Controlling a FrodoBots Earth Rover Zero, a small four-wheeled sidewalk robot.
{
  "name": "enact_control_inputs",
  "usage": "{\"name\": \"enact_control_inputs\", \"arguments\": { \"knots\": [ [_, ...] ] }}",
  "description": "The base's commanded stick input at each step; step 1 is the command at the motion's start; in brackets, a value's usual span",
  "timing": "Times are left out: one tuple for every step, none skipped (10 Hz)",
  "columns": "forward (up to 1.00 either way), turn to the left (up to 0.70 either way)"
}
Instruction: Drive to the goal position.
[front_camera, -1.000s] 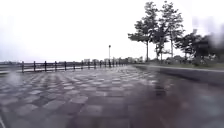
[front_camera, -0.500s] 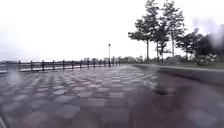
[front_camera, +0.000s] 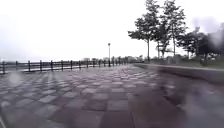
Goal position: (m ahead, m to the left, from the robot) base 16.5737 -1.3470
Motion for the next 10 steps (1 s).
{"name": "enact_control_inputs", "arguments": {
  "knots": [
    [1.0, 0.01],
    [1.0, 0.01],
    [1.0, 0.01],
    [1.0, 0.01],
    [1.0, 0.01],
    [1.0, 0.01],
    [1.0, 0.01],
    [1.0, 0.01],
    [1.0, 0.01],
    [1.0, 0.01]
  ]
}}
